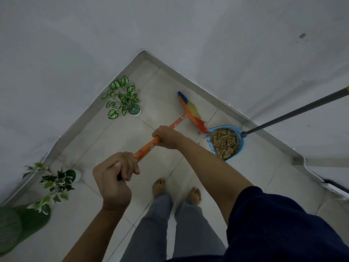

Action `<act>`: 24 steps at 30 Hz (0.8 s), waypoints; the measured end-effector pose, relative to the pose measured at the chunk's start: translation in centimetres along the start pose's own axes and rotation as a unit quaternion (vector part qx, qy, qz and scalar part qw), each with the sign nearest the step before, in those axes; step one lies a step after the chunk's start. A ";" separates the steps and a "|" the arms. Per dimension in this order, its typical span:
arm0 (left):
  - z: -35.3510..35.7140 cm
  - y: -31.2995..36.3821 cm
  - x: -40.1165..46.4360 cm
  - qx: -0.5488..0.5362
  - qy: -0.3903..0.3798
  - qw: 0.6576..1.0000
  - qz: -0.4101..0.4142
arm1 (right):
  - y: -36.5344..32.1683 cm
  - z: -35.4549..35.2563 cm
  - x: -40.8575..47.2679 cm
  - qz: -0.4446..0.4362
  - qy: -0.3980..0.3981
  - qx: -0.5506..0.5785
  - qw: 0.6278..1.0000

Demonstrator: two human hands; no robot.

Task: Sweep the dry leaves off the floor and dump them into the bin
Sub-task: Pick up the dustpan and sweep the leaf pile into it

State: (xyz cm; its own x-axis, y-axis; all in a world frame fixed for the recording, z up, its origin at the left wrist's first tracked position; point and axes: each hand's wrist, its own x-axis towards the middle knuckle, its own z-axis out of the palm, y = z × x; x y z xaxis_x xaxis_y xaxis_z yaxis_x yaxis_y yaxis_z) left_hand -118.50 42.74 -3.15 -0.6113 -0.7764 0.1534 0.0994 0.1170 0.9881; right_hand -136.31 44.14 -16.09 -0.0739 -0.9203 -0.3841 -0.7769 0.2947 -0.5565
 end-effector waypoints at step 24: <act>1.3 4.5 -4.3 -0.065 0.019 0.997 0.031 | -2.7 -0.1 -5.0 -0.031 0.023 -0.028 0.999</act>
State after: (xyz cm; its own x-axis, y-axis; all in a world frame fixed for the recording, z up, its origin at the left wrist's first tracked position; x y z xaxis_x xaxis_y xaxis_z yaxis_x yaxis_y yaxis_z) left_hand -116.47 47.42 0.67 -0.5706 -0.7937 0.2109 0.2383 0.0857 0.9674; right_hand -133.88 47.89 -12.57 -0.0525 -0.9476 -0.3151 -0.8140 0.2234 -0.5363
